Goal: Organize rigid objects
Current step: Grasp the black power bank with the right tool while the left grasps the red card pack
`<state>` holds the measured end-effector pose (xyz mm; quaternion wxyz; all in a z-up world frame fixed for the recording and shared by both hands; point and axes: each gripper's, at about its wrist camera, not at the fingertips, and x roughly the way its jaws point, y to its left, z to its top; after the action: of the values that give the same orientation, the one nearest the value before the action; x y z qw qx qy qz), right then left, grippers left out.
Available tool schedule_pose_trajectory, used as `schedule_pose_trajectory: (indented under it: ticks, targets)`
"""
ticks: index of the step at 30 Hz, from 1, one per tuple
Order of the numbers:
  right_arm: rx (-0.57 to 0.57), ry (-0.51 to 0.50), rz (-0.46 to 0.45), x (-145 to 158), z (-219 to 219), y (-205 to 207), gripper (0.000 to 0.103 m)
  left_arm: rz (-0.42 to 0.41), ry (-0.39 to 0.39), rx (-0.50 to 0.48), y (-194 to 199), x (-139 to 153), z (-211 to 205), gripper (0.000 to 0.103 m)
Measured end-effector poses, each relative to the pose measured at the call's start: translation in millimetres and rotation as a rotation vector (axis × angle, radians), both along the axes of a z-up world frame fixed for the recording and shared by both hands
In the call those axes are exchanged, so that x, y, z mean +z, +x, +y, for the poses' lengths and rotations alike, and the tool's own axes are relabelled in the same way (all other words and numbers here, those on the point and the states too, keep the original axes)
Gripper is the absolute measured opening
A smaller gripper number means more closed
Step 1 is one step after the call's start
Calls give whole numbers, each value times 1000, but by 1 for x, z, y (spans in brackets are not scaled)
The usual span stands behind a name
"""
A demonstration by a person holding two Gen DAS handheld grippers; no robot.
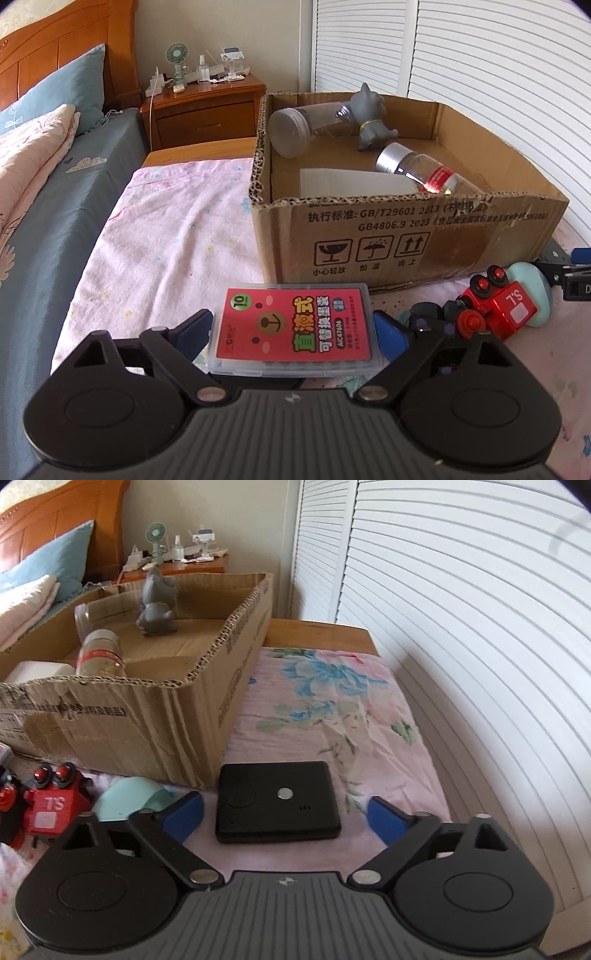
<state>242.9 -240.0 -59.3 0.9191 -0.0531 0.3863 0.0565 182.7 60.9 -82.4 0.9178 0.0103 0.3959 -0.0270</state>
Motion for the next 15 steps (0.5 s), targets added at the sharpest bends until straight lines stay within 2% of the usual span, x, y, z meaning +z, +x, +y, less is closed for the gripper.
schedule_pose_trajectory:
  ticks: [6,15]
  targets:
    - [10,9,13,3,-1,-9,74,4,-12,-24,-4,3,0,90]
    - [24,6,40,4,-3,-38,74,-2,0,-70,-28,16,6,90]
